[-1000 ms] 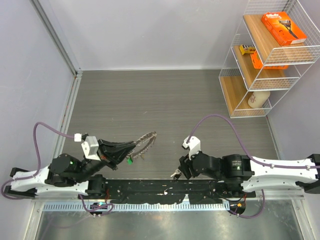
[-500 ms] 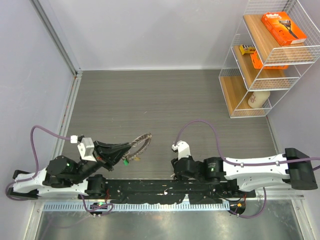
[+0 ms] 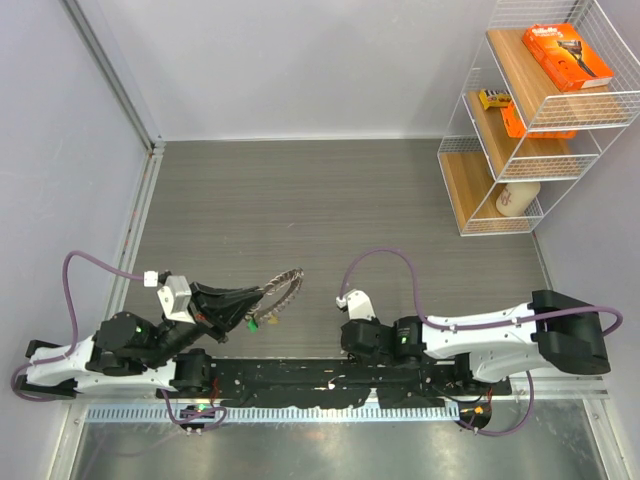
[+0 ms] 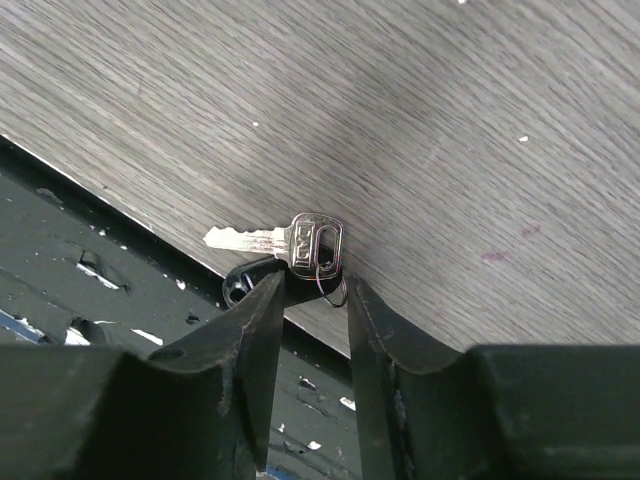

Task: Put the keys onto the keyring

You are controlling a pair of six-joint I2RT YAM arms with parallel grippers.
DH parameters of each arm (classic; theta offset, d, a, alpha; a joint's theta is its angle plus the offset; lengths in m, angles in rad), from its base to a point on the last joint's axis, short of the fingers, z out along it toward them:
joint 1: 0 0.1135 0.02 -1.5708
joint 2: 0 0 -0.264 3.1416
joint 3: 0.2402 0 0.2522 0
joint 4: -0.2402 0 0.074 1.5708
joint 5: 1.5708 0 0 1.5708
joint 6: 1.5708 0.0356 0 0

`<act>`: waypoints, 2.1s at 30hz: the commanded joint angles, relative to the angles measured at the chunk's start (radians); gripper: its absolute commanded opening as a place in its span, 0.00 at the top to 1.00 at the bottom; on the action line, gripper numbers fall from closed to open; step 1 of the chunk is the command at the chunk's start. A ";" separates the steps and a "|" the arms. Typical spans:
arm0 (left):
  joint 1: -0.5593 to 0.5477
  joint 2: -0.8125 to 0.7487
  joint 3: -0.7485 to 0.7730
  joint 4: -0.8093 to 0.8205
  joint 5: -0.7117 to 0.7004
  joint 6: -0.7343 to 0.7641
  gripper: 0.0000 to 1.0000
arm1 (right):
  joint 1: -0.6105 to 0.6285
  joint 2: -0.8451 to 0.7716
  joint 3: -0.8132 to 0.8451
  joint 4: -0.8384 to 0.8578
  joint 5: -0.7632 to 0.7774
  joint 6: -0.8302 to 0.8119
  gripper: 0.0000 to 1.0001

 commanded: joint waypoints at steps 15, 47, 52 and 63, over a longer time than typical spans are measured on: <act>-0.005 -0.007 0.001 0.040 -0.005 0.000 1.00 | -0.025 -0.036 0.036 -0.042 0.040 -0.068 0.95; -0.005 0.056 0.022 0.045 0.013 -0.003 1.00 | -0.065 -0.015 0.010 0.072 -0.038 -0.131 0.48; -0.005 0.050 0.022 0.040 0.008 -0.005 1.00 | -0.100 -0.003 -0.021 0.132 -0.081 -0.137 0.49; -0.005 0.042 0.022 0.034 0.001 -0.008 1.00 | -0.122 0.022 -0.067 0.174 -0.132 -0.131 0.67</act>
